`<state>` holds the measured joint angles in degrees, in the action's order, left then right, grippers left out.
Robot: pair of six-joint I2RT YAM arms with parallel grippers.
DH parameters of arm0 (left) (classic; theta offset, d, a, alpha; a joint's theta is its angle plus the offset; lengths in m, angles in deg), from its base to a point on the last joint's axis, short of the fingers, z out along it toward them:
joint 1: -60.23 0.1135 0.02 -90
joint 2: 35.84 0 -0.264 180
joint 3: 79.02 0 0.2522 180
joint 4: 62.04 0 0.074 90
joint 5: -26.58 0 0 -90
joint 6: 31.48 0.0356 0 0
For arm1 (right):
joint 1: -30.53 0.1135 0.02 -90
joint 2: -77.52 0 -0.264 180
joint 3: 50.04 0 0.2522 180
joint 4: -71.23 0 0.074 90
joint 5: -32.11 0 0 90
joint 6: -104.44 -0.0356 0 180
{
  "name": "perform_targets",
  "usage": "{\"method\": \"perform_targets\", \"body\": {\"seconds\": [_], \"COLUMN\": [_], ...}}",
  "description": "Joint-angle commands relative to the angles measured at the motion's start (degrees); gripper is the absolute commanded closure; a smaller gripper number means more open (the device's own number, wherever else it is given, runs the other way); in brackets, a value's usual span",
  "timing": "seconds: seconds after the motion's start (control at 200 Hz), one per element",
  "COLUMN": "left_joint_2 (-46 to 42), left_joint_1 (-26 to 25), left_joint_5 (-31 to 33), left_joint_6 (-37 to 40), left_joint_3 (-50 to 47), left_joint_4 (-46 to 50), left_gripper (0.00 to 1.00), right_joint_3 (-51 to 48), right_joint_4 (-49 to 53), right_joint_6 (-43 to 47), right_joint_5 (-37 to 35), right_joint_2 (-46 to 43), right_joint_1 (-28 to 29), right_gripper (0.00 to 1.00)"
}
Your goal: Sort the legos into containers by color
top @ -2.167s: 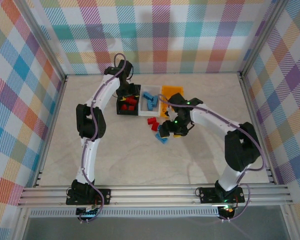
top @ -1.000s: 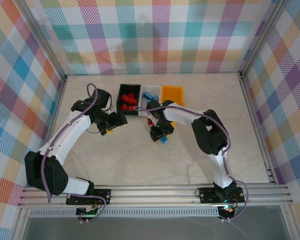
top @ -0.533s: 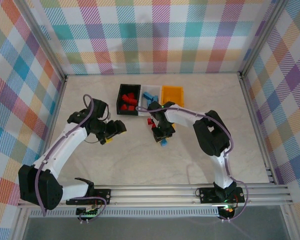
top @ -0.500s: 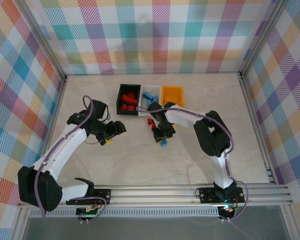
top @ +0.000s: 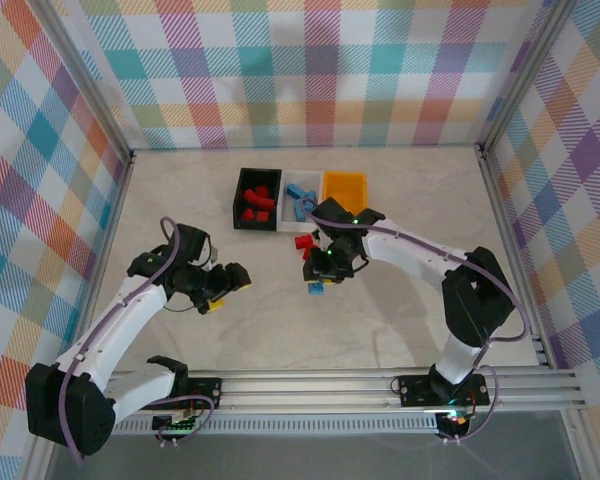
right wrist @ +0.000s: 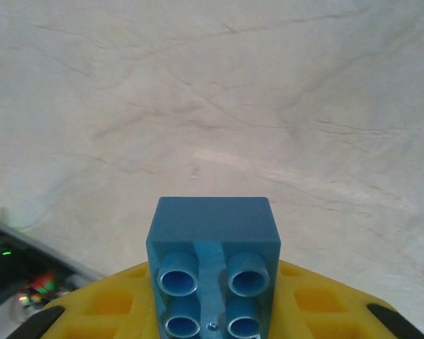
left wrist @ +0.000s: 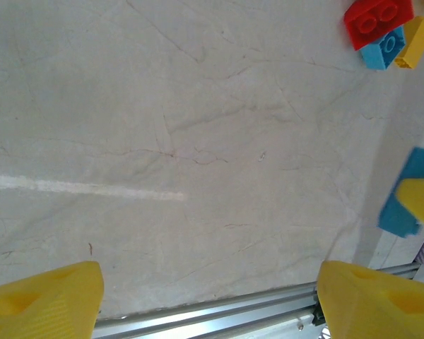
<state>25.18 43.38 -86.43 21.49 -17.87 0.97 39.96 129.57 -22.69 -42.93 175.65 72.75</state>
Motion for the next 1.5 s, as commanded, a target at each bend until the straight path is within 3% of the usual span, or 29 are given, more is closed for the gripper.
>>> {"method": "perform_targets", "body": {"seconds": [0.0, 0.275, 0.5, 0.62, 0.75, 0.925, 1.21, 1.39, 1.495], "left_joint_2": [0.1, 0.6, 1.8, 3.3, 2.7, 5.0, 13.6, 16.5, 17.5], "left_joint_1": [0.0, -0.3, -0.3, -0.3, -0.3, -0.1, -0.1, -0.3, -0.8], "left_joint_5": [-1.5, -0.3, 2.5, 3.6, 4.6, 2.4, -1.4, -1.5, -2.4], "left_joint_6": [-1.9, -6.6, -7.3, -7.4, -7.6, -3.8, 6.8, 8.0, 3.5], "left_joint_3": [-1.2, -1.3, 3.7, 6.3, 7.3, 6.6, 12.5, 13.9, 15.1], "left_joint_4": [-1.1, 0.2, 6.9, 8.5, 9.9, 8.4, 8.7, 7.2, 4.9], "left_gripper": [0.2, 0.19, 0.19, 0.19, 0.18, 0.16, 0.15, 0.15, 0.15], "right_joint_3": [8.7, 33.2, 58.3, 65.0, 66.5, 66.7, 60.2, 51.7, 43.5], "right_joint_4": [0.6, 2.5, 7.9, 8.5, 7.4, 7.6, 8.9, 12.8, 16.9], "right_joint_6": [-2.4, 0.2, 1.2, 0.9, -0.8, -1.9, -3.2, 4.9, 13.2], "right_joint_5": [4.4, 12.0, 13.9, 14.8, 15.5, 13.5, 7.5, 4.1, 1.4], "right_joint_2": [1.2, 18.4, 35.9, 41.8, 44.5, 44.8, 36.7, 27.4, 22.3], "right_joint_1": [-1.7, -10.7, -13.7, -14.8, -16.3, -16.4, -15.6, -14.6, -14.5], "right_gripper": [0.71, 0.71, 0.71, 0.7, 0.68, 0.55, 0.45, 0.44, 0.43]}}
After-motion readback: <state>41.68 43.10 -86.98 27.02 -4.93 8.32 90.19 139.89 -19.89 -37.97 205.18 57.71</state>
